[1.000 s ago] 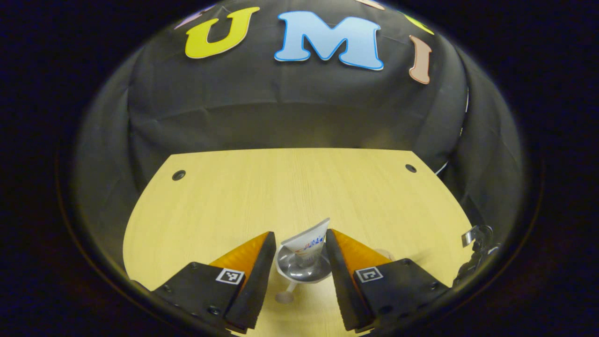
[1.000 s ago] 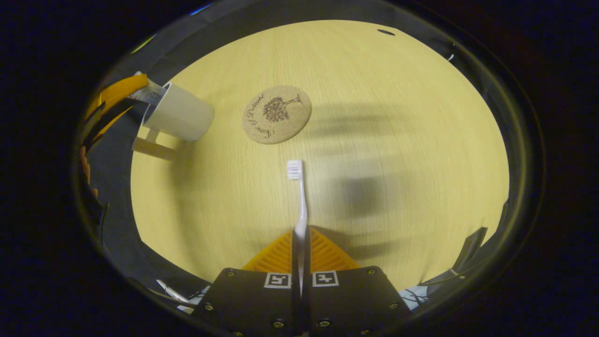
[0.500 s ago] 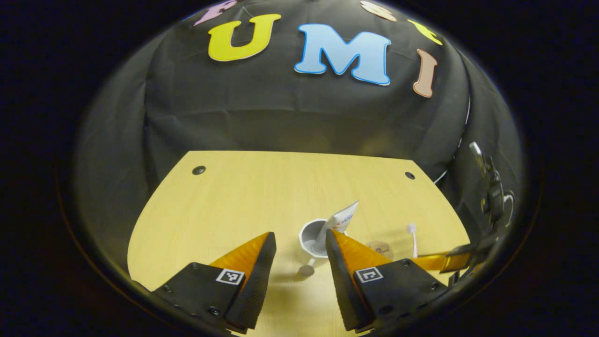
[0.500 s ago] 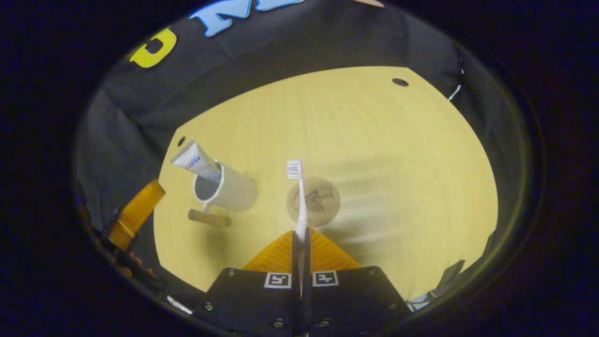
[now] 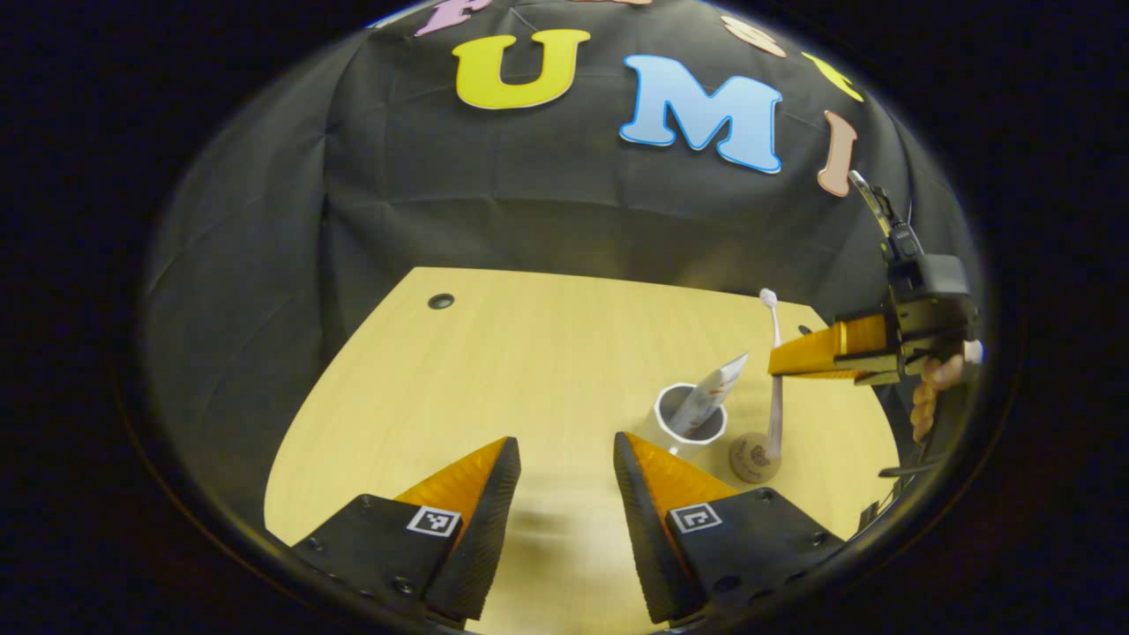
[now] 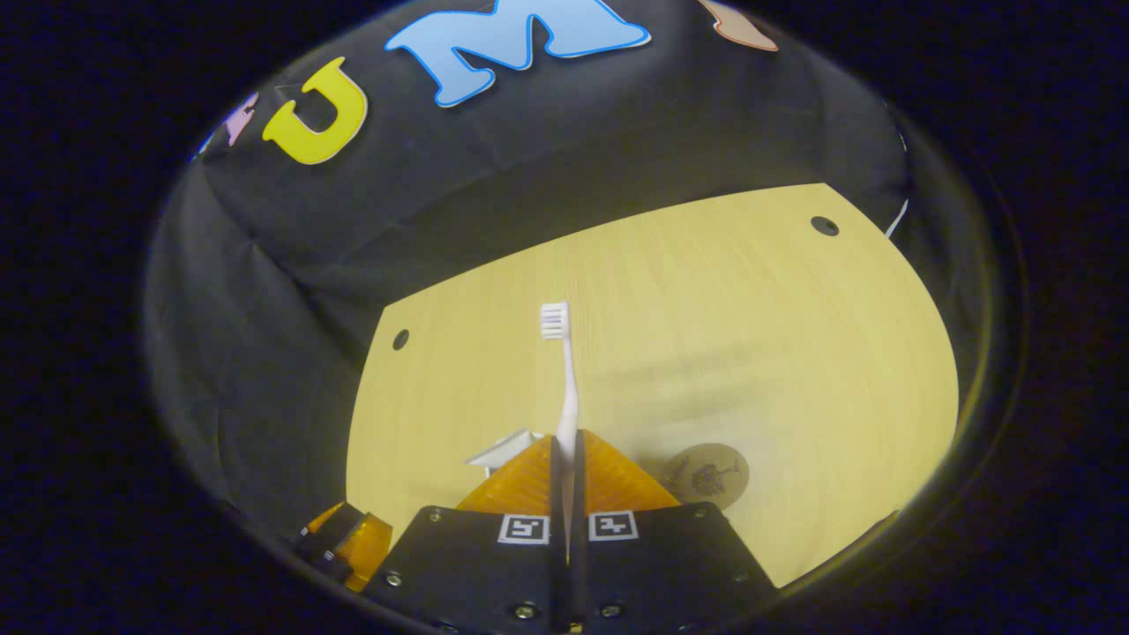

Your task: Put the toothbrush and toothpaste on the desktop into the cup, then pick up the cup and place it on the coaster on the desktop.

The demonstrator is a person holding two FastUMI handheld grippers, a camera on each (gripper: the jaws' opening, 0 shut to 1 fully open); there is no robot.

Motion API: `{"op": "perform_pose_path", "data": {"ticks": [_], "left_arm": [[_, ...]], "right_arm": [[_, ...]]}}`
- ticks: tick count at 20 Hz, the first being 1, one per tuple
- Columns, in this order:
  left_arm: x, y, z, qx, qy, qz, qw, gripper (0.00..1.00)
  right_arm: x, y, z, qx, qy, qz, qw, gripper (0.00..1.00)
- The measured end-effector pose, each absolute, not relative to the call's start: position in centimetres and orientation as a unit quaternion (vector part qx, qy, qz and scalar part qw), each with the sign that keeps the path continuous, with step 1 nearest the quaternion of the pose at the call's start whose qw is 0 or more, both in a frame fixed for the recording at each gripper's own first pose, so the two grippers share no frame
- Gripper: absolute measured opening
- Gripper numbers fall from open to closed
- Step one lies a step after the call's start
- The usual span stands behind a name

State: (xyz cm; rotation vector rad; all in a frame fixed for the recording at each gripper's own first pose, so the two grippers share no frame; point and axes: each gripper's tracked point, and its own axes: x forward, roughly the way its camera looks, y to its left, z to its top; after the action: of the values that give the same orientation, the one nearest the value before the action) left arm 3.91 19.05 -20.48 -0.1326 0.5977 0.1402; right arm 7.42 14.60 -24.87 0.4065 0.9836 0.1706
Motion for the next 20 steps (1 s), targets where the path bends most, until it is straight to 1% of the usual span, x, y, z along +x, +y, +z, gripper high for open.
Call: {"op": "perform_pose_path", "data": {"ticks": [3,6,9,15,20], "left_arm": [[2.3,21.3,-20.4,-0.063,0.299,0.083,0.948,0.72],[0.9,22.7,-20.3,-0.061,0.304,0.091,0.946,0.72],[1.1,23.5,-20.6,-0.062,0.305,0.091,0.946,0.72],[2.8,21.8,-20.6,-0.058,0.301,0.069,0.95,0.72],[3.8,20.4,-20.9,-0.055,0.305,0.055,0.949,0.72]], "right_arm": [[10.0,15.5,-25.6,0.198,0.456,0.068,0.865,0.02],[10.6,15.9,-26.4,0.2,0.443,0.056,0.872,0.02],[11.7,16.3,-27.1,0.183,0.425,0.052,0.885,0.03],[10.8,17.3,-28.8,0.175,0.395,0.062,0.9,0.03],[9.5,17.7,-28.5,0.168,0.356,0.068,0.917,0.03]]}}
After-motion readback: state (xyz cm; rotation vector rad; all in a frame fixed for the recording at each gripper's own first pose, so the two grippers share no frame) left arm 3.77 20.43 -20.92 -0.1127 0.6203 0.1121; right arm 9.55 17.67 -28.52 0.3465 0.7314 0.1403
